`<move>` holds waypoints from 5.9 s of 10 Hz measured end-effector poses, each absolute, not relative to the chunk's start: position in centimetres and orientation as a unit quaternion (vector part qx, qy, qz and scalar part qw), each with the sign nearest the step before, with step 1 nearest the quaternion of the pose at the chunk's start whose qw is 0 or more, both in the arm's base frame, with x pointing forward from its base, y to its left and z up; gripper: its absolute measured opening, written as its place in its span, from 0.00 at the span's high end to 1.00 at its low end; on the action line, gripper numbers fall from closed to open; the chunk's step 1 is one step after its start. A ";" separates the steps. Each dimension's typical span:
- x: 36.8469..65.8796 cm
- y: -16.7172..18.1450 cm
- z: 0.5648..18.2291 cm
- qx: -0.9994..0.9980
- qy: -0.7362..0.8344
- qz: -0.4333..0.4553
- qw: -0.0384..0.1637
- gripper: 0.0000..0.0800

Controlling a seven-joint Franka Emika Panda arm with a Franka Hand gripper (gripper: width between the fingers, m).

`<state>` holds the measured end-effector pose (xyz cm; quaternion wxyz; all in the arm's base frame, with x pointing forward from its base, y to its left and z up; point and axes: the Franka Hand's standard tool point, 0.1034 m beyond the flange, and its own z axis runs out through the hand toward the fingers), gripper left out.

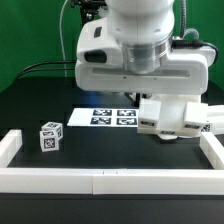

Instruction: Assemble chair

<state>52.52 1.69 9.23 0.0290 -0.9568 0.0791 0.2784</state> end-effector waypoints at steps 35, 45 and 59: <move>53.4 3.5 3.9 -0.873 -0.001 0.486 0.047 0.96; 55.8 3.1 4.8 -0.897 0.003 0.439 0.048 0.31; 57.2 -1.1 9.6 -0.990 0.039 0.123 0.049 0.19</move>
Offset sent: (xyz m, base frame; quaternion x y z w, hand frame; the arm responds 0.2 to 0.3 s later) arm 0.0147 0.0298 -0.0058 -0.0366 -0.0455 -0.1643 0.9847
